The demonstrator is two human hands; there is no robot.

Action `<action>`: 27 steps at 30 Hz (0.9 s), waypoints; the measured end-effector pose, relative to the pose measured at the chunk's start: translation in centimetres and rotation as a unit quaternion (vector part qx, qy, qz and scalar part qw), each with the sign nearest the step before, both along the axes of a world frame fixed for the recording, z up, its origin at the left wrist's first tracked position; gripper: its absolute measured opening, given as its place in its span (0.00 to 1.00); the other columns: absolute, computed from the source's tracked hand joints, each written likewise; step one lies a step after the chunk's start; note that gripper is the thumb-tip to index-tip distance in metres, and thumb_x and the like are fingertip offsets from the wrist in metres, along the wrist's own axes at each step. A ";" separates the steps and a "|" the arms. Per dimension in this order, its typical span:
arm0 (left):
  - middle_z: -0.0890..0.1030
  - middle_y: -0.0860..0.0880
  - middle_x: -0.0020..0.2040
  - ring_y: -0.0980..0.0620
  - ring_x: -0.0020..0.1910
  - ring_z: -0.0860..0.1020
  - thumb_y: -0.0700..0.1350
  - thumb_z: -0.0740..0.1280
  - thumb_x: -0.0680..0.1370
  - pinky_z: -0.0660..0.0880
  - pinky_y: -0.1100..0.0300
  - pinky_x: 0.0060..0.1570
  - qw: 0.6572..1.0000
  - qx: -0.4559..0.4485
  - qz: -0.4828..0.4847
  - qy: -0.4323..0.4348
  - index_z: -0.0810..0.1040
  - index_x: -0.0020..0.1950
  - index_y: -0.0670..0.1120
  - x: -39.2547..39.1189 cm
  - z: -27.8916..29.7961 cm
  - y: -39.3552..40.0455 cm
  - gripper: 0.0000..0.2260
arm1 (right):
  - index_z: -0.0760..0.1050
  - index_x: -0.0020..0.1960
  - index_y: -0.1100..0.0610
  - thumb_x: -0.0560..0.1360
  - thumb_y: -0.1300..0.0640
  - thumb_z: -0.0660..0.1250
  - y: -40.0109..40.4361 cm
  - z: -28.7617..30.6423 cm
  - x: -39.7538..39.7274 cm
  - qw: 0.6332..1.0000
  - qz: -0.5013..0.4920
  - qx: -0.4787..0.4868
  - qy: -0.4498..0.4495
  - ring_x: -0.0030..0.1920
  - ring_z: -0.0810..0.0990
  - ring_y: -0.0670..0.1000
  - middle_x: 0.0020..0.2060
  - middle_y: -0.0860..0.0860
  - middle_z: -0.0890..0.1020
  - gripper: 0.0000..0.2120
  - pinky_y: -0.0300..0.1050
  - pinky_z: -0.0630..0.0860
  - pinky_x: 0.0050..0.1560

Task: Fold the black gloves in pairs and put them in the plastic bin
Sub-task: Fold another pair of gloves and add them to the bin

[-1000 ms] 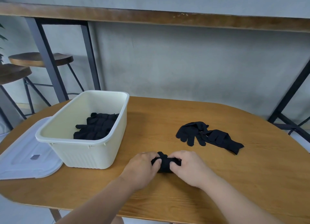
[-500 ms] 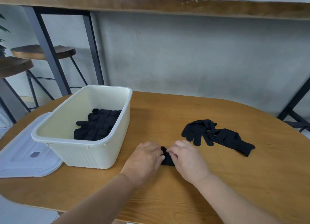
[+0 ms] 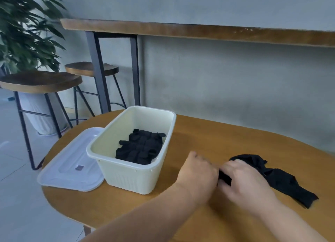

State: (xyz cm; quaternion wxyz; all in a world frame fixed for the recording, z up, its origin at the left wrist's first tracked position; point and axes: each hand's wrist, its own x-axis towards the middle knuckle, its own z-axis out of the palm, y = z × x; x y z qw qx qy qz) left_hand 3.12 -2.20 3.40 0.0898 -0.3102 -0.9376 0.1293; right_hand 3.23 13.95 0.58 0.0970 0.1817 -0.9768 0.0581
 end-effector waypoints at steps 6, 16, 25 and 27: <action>0.69 0.53 0.38 0.50 0.41 0.67 0.48 0.60 0.78 0.60 0.57 0.43 0.992 0.072 0.002 0.103 0.66 0.46 0.50 -1.3 11.4 -6.4 0.04 | 0.81 0.46 0.47 0.73 0.50 0.66 -6.5 12.4 -1.0 0.993 0.028 -0.115 0.010 0.39 0.78 0.47 0.36 0.44 0.81 0.06 0.50 0.77 0.40; 0.76 0.52 0.62 0.51 0.51 0.74 0.51 0.65 0.79 0.70 0.62 0.46 0.948 -0.075 0.192 -0.244 0.72 0.70 0.52 -7.9 11.2 -19.1 0.19 | 0.81 0.42 0.53 0.70 0.48 0.72 -22.3 10.7 -10.9 0.956 0.069 -0.004 -0.285 0.41 0.78 0.52 0.39 0.49 0.80 0.09 0.45 0.75 0.41; 0.78 0.47 0.59 0.45 0.58 0.75 0.50 0.66 0.79 0.71 0.55 0.55 0.924 -0.214 0.116 -0.296 0.77 0.64 0.46 -12.0 1.4 -19.3 0.16 | 0.81 0.57 0.55 0.71 0.46 0.74 -25.7 3.3 -13.6 0.901 0.060 0.139 -0.407 0.49 0.80 0.54 0.49 0.51 0.83 0.19 0.46 0.76 0.53; 0.78 0.48 0.59 0.46 0.59 0.75 0.51 0.67 0.78 0.71 0.55 0.53 0.918 -0.226 0.116 -0.303 0.77 0.64 0.46 -12.1 0.3 -19.4 0.17 | 0.82 0.48 0.57 0.72 0.45 0.72 -26.0 2.4 -13.6 0.894 0.066 0.164 -0.412 0.41 0.78 0.51 0.39 0.50 0.82 0.15 0.44 0.74 0.46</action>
